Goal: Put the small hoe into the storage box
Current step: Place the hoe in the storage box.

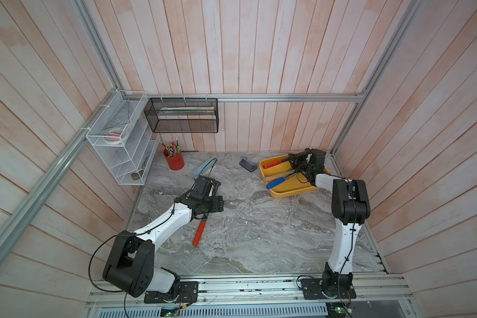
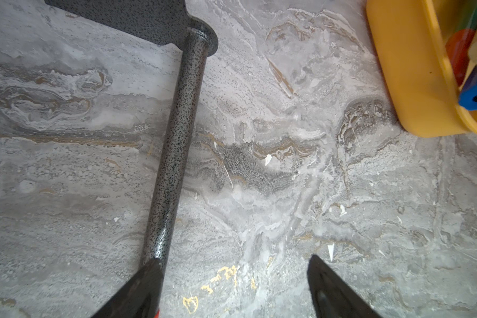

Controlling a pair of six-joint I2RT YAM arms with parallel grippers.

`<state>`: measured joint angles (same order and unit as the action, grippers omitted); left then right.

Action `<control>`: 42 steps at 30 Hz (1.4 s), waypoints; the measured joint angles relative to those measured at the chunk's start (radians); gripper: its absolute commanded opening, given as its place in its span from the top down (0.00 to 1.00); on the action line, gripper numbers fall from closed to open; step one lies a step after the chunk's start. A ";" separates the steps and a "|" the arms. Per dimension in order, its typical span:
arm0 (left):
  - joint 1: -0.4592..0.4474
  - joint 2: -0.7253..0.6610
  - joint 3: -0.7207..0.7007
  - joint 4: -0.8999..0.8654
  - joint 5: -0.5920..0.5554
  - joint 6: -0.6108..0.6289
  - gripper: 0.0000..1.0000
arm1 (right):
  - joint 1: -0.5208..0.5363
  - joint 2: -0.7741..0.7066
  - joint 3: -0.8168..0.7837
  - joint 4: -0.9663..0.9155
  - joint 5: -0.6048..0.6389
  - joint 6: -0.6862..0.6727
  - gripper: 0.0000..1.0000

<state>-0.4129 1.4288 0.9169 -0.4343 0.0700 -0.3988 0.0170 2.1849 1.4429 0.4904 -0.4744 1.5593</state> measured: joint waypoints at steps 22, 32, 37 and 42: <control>0.000 -0.008 0.000 -0.024 -0.026 0.014 0.15 | -0.002 0.040 0.084 -0.064 0.019 -0.043 0.82; 0.000 -0.012 0.000 -0.024 -0.026 0.018 0.15 | -0.029 0.013 -0.048 0.014 0.000 -0.042 0.81; 0.000 -0.012 0.000 -0.023 -0.026 0.018 0.15 | -0.036 -0.011 -0.105 0.063 0.000 -0.033 0.82; 0.000 -0.012 0.000 -0.023 -0.026 0.018 0.15 | -0.040 -0.022 -0.147 0.123 -0.003 -0.003 0.81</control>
<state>-0.4129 1.4170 0.9169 -0.4568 0.0444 -0.3809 -0.0231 2.1632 1.2961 0.6136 -0.4770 1.5562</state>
